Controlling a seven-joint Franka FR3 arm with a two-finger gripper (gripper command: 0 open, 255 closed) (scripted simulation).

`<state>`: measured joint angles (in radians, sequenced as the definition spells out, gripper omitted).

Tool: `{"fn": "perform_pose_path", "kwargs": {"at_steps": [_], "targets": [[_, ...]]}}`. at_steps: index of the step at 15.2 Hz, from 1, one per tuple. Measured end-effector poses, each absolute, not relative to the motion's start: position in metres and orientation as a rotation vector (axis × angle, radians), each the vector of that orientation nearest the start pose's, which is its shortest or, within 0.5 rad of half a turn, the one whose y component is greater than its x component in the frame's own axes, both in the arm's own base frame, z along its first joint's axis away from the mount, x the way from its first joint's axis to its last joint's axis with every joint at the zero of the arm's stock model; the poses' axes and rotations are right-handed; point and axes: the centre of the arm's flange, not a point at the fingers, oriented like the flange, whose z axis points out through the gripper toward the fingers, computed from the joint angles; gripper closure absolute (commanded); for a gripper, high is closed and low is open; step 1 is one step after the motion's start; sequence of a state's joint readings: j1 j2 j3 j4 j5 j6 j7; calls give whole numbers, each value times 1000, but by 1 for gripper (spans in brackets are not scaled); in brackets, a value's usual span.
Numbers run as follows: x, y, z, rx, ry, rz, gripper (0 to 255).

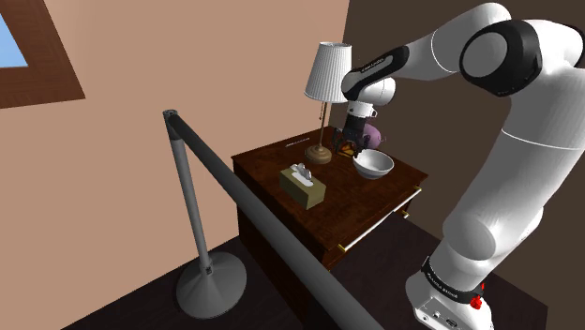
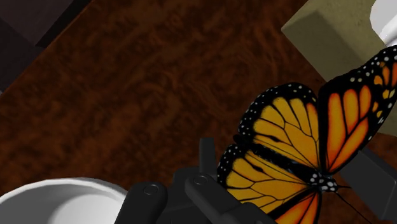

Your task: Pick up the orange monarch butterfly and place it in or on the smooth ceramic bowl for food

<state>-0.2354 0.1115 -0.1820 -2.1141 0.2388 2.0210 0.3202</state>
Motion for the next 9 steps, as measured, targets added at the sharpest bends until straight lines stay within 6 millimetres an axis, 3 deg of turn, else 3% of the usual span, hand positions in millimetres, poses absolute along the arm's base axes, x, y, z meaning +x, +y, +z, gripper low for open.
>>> {"fn": "perform_pose_path", "kwargs": {"at_steps": [9], "targets": [[472,-318,351,-2665,1231,283,255]]}}
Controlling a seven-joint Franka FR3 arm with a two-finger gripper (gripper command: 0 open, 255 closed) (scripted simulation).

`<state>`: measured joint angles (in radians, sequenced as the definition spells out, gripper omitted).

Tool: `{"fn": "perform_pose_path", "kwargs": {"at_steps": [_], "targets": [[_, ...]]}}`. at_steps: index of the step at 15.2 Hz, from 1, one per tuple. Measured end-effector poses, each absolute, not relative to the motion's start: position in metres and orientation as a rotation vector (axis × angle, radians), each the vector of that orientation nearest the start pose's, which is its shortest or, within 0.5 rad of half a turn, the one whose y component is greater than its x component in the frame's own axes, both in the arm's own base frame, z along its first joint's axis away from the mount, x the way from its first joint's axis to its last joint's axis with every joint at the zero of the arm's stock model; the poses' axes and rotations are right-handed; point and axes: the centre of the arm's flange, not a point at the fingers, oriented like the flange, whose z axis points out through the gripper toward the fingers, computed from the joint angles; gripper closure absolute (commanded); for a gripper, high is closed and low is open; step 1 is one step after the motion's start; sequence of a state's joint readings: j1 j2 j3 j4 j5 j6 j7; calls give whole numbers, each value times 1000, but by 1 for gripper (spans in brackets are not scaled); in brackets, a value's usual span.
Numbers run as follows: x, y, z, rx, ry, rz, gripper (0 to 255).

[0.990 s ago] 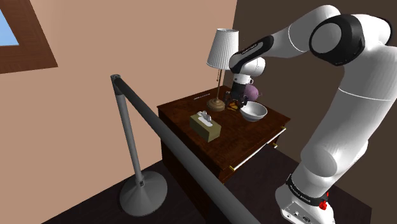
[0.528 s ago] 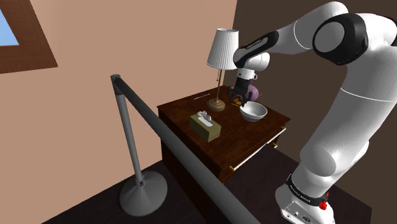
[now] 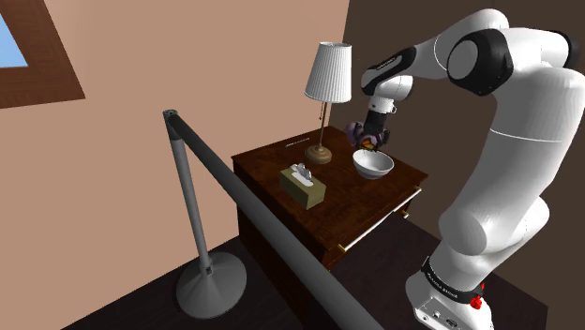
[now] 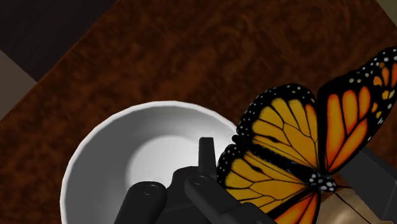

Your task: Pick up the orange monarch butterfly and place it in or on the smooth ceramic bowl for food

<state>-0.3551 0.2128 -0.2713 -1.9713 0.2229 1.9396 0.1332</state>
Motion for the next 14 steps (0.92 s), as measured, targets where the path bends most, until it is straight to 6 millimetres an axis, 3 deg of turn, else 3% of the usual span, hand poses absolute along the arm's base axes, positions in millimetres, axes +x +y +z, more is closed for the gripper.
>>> {"fn": "perform_pose_path", "kwargs": {"at_steps": [7,14], "targets": [[455,-403,349,-2665,1231,283,255],[453,-415,317,-2665,1229,284,255]]}}
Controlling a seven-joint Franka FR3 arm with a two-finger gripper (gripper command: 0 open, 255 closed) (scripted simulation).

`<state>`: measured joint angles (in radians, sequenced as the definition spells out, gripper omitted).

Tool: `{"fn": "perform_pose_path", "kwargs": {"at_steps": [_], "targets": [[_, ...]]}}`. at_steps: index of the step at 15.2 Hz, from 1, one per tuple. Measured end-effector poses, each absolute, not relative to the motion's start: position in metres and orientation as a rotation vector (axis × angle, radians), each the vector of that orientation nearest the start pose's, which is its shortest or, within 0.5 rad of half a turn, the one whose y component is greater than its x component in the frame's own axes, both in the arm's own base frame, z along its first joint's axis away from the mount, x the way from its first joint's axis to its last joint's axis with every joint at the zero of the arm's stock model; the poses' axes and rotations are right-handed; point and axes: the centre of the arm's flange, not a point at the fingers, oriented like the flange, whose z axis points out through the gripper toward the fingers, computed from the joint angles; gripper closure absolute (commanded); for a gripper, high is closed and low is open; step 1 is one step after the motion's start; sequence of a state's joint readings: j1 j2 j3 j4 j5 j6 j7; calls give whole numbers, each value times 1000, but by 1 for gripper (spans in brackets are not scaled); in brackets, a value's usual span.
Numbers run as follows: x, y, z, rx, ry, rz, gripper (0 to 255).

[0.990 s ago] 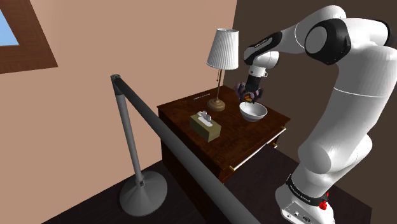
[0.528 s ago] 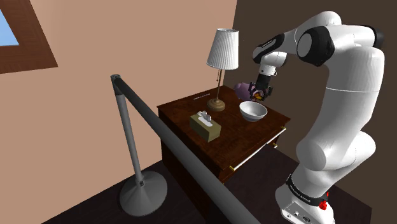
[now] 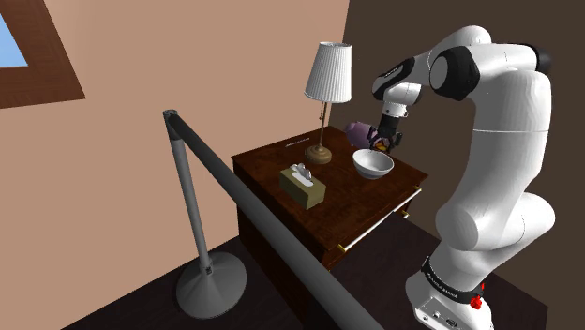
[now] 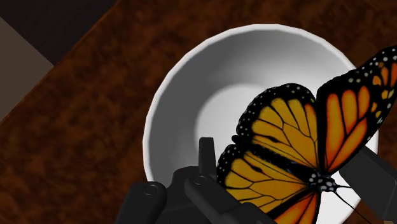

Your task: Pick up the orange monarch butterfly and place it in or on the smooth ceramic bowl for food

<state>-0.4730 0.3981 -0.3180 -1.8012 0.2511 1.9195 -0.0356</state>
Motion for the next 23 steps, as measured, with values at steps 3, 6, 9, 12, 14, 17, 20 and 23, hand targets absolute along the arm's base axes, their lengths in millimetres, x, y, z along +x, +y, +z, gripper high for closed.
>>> {"fn": "perform_pose_path", "kwargs": {"at_steps": [3,6,9,12,14,17,20,23], "targets": [[452,-414,300,-2665,1229,283,255],[452,-415,286,-2665,1229,283,255],[452,-415,282,-2665,1229,283,255],[452,-415,282,-2665,1229,283,255],[452,-415,282,-2665,1229,283,0],[452,-415,282,-2665,1229,283,0],[453,-417,287,-2666,1229,283,0],[454,-425,320,-2666,1229,281,0]]}}
